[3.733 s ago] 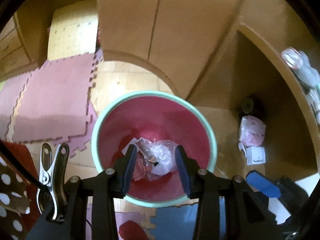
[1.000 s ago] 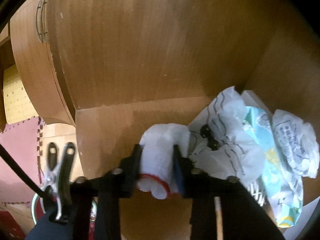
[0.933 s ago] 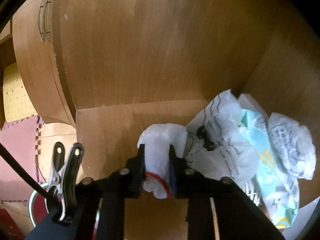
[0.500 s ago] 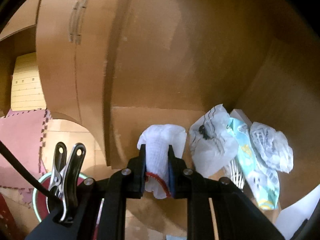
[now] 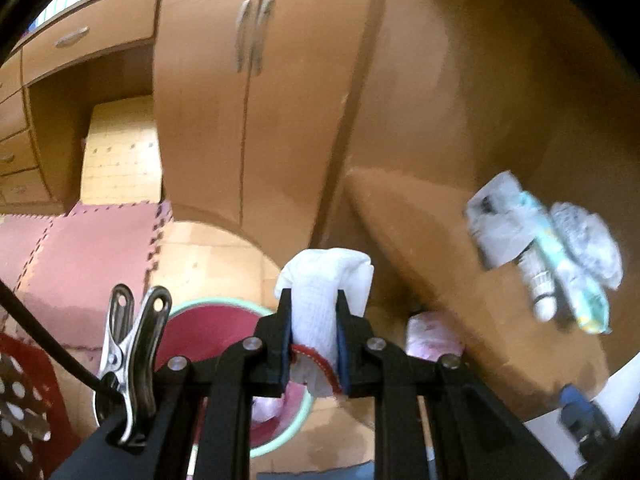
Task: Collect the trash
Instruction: 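Carry the cloth over the bucket with the left gripper while the right gripper reaches the white paper bag, then close the right gripper on the crumpled white paper bag and lift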
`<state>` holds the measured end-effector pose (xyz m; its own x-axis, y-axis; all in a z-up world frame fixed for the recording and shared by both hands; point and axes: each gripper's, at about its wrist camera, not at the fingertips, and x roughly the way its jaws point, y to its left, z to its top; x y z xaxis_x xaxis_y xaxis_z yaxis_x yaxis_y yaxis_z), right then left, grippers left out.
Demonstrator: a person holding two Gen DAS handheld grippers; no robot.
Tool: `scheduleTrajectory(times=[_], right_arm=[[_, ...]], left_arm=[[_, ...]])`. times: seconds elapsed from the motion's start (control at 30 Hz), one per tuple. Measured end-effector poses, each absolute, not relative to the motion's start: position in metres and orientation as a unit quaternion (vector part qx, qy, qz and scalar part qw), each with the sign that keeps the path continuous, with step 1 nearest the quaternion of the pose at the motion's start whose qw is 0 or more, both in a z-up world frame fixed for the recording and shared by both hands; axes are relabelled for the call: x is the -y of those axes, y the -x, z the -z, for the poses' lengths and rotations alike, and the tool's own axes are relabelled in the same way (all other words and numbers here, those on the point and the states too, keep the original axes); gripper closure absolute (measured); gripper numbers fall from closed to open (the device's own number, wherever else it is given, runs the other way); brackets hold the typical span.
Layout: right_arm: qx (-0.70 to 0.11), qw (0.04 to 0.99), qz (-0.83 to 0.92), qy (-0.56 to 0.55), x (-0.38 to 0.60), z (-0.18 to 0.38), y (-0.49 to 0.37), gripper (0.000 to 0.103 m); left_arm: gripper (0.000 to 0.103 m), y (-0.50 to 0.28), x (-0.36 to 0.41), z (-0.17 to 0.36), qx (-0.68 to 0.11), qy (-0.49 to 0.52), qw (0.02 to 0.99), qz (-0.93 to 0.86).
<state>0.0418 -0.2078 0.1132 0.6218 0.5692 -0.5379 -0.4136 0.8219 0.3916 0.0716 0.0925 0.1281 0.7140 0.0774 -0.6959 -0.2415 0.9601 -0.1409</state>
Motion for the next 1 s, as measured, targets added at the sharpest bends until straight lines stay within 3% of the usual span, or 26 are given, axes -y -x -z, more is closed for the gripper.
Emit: scheduleTrajectory(times=[0.17, 0.27, 0.47, 0.6, 0.8, 0.93, 1.0], right_arm=[[-0.345, 0.883, -0.295, -0.121, 0.205, -0.118, -0.038, 0.063], [-0.341, 0.89, -0.287, -0.094, 0.196, -0.128, -0.038, 0.053], [-0.361, 0.89, -0.264, -0.086, 0.179, -0.138, -0.057, 0.05], [-0.361, 0.898, -0.233, -0.094, 0.167, -0.144, -0.073, 0.041], [-0.37, 0.898, -0.214, -0.102, 0.138, -0.152, -0.103, 0.04], [-0.376, 0.9, -0.198, -0.101, 0.125, -0.154, -0.129, 0.024], [-0.375, 0.905, -0.176, -0.099, 0.121, -0.155, -0.142, 0.024]], left_arm=[[0.085, -0.066, -0.115, -0.097, -0.41, 0.146, 0.897, -0.079], [0.085, -0.064, -0.124, -0.092, -0.408, 0.153, 0.897, -0.079], [0.085, -0.065, -0.141, -0.082, -0.408, 0.168, 0.893, -0.09], [0.085, -0.064, -0.15, -0.079, -0.411, 0.186, 0.889, -0.084], [0.085, -0.061, -0.162, -0.076, -0.42, 0.187, 0.883, -0.093], [0.084, -0.059, -0.177, -0.069, -0.429, 0.208, 0.873, -0.101], [0.084, -0.06, -0.183, -0.067, -0.431, 0.212, 0.87, -0.108]])
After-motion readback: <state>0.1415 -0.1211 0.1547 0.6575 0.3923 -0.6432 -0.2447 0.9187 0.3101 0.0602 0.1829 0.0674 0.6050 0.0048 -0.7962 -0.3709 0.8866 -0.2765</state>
